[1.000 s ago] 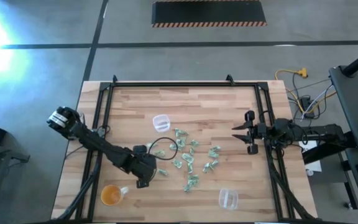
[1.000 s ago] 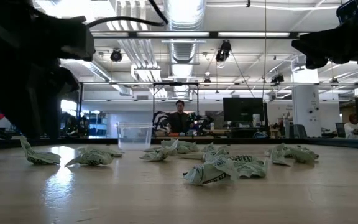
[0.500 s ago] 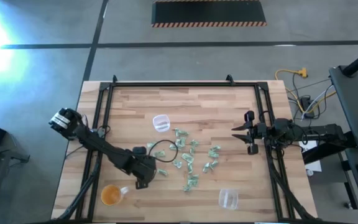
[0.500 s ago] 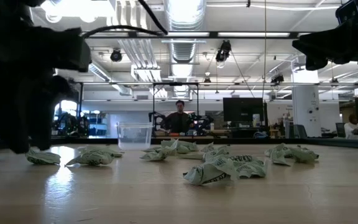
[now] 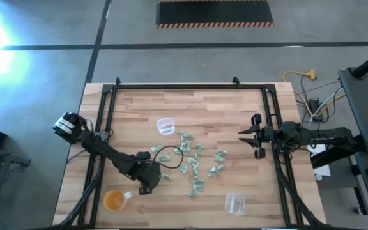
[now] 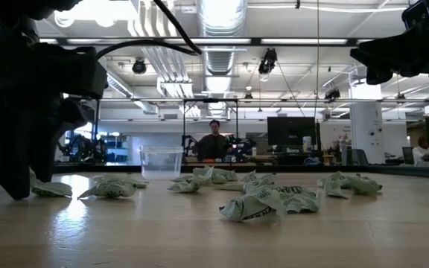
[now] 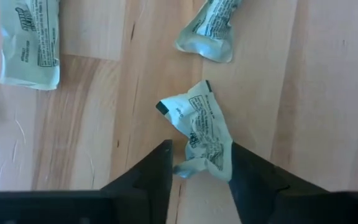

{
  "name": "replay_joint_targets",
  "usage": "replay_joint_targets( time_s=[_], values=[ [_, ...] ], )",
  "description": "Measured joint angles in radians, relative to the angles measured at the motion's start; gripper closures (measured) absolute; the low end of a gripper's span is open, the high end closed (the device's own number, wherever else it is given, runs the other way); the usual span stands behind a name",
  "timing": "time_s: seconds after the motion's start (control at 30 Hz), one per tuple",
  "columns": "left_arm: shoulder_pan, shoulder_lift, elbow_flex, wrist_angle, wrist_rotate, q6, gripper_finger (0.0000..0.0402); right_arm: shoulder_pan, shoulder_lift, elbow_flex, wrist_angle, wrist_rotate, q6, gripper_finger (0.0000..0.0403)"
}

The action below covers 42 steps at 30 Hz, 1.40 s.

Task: Pick and place Stevia / Truvia into bins
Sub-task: Put the stevia packet into the top transparent container

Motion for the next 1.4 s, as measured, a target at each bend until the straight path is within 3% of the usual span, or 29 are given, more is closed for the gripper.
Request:
replay_joint_targets(
  time_s=[0.37,0.7,1.0,1.17,1.4],
  values=[
    [0.0,-0.008,0.0,-0.003,-0.02,0.05,0.0397,0.0,0.0,0.0,0.0,0.0,-0.002,0.0316],
    [-0.003,-0.046,0.024,-0.002,-0.099,0.124,0.0401,0.0,0.0,0.0,-0.006,0.003,-0.002,0.0312],
    [0.009,-0.135,0.034,-0.001,-0.329,0.233,0.0401,0.0,0.0,0.0,-0.016,0.003,-0.002,0.0323],
    [0.079,-0.179,0.024,-0.001,-0.431,0.298,0.0401,0.0,-0.001,0.0,-0.016,0.003,-0.002,0.0321],
    [0.259,-0.216,0.017,-0.003,-0.427,0.426,0.0402,0.0,0.0,0.0,-0.017,0.003,-0.001,0.0314]
  ],
)
